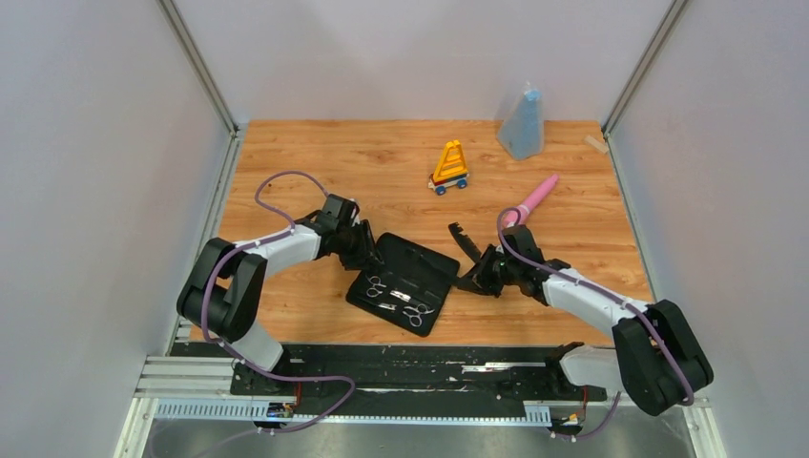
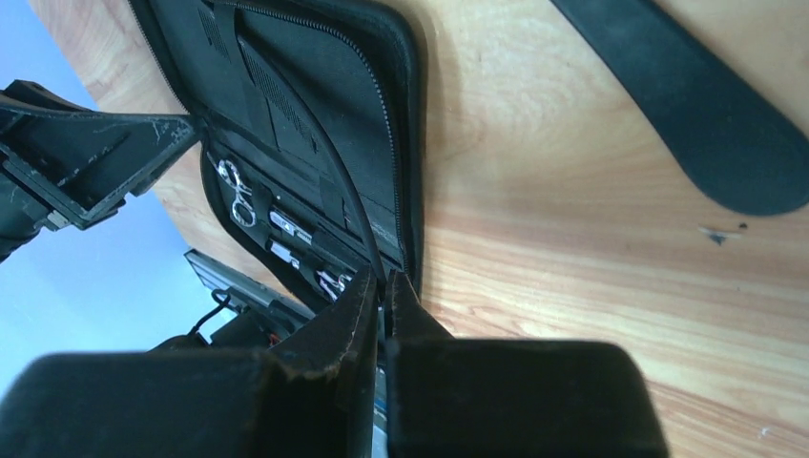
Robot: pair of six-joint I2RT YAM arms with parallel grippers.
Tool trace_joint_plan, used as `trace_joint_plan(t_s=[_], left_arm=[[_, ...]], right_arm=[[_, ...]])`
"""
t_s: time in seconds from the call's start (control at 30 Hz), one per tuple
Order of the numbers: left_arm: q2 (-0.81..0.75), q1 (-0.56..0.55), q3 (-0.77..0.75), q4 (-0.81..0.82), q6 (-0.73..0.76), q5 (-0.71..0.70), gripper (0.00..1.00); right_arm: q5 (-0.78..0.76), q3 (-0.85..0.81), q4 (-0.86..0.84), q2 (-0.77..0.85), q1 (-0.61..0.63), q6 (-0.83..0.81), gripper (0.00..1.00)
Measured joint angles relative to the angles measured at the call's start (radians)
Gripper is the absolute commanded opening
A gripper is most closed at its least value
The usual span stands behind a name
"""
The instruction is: Sort the hair-cutting tools
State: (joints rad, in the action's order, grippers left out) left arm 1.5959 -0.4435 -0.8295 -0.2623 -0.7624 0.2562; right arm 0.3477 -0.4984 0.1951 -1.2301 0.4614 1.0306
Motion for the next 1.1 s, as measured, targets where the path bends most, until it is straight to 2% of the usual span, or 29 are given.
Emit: trace_joint_plan(t_s=[0.17,0.43,0.6,0.77,1.0,1.1], left_arm=[[0.0,-0.008,0.0,-0.011,0.002,-0.003,0.49],[-0.01,-0.029,-0.016,-0.08,0.014,-0.059,0.5],[-0.037,-0.025,-0.039,-0.153,0.021,-0.145,0.54],[-0.024,0.009,-0.109,-0.187,0.03,-0.206,0.54],[0.128,0.018,-0.215,-0.173,0.061,-0.232,0.49],[0.159,0.018,-0.235,-0.17,0.076,-0.228,0.42]], right_arm=[[-0.017,-0.053,-0.013,-0.073,0.0,-0.049,0.0],[-0.011,-0.207,-0.01,-0.24,-0.002,-0.241,0.0],[-0.001,-0.248,0.021,-0.241,-0.002,-0.348,0.0],[0.012,-0.258,0.058,-0.233,-0.002,-0.404,0.0],[0.029,-0.263,0.117,-0.187,-0.002,-0.468,0.0],[0.028,-0.278,0.155,-0.172,-0.002,-0.51,0.0]])
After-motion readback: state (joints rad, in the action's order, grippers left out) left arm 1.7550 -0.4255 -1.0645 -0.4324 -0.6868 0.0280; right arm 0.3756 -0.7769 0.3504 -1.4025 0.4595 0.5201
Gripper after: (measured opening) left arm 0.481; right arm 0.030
